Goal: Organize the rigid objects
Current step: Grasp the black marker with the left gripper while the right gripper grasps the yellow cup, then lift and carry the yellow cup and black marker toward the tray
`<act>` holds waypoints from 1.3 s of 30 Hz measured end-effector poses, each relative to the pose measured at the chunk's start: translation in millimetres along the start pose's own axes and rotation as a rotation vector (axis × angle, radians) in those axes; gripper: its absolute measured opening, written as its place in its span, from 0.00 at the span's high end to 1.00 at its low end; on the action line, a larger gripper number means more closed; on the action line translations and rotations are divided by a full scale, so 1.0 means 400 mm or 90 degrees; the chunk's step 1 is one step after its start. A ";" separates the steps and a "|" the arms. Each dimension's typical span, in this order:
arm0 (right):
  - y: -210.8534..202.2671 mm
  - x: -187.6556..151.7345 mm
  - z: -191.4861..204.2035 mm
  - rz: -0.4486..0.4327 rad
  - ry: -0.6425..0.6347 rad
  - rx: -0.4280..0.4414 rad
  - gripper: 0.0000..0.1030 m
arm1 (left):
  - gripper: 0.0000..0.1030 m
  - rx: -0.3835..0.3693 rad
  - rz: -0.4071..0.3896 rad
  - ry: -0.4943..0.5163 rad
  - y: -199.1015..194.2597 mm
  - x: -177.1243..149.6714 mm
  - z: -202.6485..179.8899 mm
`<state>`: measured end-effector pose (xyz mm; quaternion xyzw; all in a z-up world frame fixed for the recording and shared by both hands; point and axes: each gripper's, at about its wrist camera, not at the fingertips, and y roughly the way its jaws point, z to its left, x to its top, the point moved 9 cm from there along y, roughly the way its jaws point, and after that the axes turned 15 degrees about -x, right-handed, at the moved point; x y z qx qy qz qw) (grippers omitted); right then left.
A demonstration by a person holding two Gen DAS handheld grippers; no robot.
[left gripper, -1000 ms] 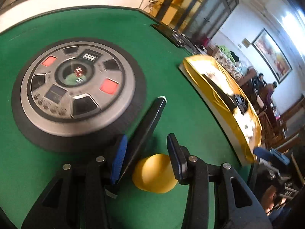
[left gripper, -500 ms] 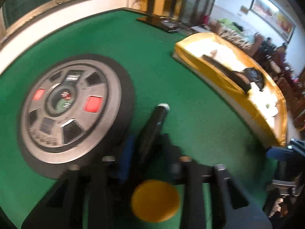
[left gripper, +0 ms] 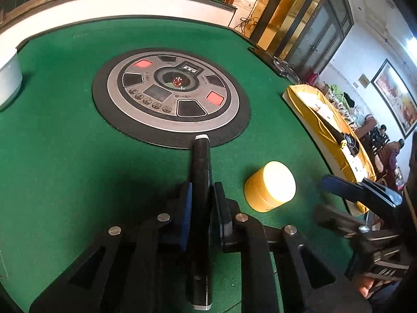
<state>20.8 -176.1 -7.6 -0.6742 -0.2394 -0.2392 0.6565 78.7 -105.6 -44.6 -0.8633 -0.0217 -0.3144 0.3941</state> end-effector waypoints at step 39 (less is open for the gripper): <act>-0.012 0.020 -0.031 -0.096 0.067 -0.073 0.66 | 0.88 0.201 -0.145 0.194 -0.065 0.058 -0.087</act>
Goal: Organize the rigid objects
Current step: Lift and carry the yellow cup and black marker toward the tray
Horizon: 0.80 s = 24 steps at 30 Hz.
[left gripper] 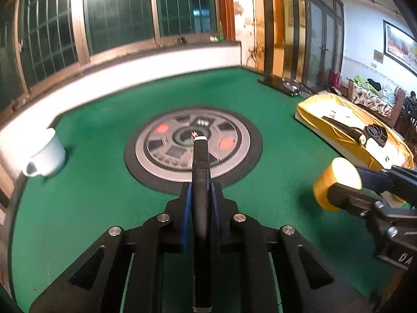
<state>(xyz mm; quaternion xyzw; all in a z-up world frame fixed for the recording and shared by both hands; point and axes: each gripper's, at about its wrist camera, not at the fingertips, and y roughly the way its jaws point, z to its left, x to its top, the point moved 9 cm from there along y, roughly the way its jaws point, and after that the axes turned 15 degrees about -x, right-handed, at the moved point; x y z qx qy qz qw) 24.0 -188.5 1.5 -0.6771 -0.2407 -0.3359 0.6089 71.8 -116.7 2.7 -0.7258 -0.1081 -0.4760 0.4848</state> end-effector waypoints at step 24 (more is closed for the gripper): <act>-0.091 -0.013 -0.116 -0.015 0.053 -0.041 0.66 | 0.88 0.031 -0.063 0.088 -0.071 0.023 -0.148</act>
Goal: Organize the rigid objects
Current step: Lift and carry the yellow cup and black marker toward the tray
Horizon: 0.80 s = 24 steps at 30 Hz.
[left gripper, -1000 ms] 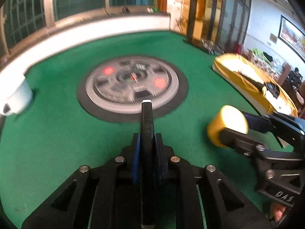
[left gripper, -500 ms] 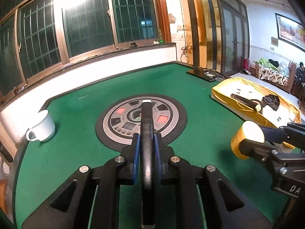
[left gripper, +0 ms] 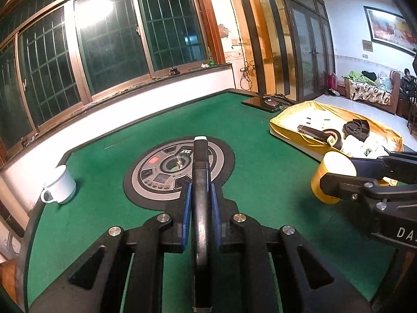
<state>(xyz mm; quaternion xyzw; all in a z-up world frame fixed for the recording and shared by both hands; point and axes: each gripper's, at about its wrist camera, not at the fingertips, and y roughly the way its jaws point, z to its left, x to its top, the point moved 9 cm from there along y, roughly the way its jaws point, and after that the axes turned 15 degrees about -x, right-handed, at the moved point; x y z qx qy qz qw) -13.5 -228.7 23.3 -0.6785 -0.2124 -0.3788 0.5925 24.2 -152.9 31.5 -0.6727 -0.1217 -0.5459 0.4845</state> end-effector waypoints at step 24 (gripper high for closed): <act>-0.020 0.004 -0.153 -0.010 0.047 0.008 0.66 | 0.88 0.009 0.001 0.076 0.033 0.063 -0.144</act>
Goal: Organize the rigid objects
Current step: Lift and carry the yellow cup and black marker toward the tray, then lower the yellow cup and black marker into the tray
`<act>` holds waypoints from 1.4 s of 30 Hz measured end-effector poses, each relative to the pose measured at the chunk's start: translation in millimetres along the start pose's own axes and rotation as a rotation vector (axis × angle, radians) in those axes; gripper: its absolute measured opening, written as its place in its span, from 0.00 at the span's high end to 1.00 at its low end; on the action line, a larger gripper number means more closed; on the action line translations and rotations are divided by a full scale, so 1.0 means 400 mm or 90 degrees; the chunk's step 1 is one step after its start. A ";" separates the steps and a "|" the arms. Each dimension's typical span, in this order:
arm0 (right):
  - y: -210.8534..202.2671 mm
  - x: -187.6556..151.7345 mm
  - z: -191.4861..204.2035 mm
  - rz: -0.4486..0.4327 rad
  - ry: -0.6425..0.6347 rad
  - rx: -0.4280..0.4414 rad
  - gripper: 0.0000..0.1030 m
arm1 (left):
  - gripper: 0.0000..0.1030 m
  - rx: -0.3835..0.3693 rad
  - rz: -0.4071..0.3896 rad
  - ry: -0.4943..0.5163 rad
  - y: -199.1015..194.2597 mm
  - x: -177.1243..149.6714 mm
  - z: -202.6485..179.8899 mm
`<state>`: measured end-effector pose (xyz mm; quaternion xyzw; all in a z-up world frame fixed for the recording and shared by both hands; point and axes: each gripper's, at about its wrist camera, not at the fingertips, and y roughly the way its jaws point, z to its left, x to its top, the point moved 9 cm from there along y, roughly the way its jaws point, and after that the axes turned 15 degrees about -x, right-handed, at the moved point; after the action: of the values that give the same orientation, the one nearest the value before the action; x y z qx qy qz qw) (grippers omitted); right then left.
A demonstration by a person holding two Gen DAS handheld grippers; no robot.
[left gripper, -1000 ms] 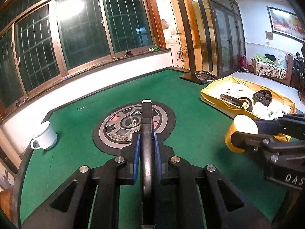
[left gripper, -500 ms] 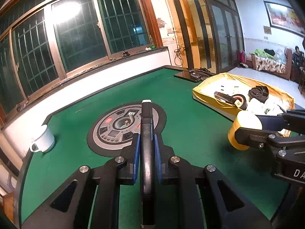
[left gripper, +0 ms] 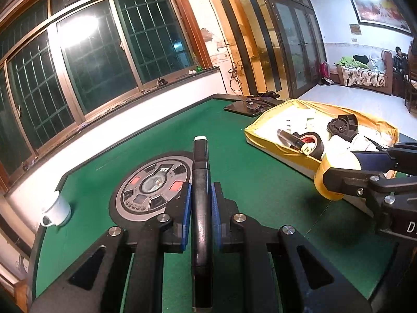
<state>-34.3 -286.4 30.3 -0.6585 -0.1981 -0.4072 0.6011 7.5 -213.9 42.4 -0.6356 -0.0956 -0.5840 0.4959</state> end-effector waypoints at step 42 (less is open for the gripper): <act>0.008 0.125 -0.365 -0.006 0.073 -0.094 0.65 | 0.88 -0.232 0.061 -0.105 0.235 0.231 -0.293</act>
<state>-45.7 -437.5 58.9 -0.6760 -0.1357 -0.4603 0.5593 25.2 -389.2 50.6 -0.7640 0.0017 -0.5137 0.3904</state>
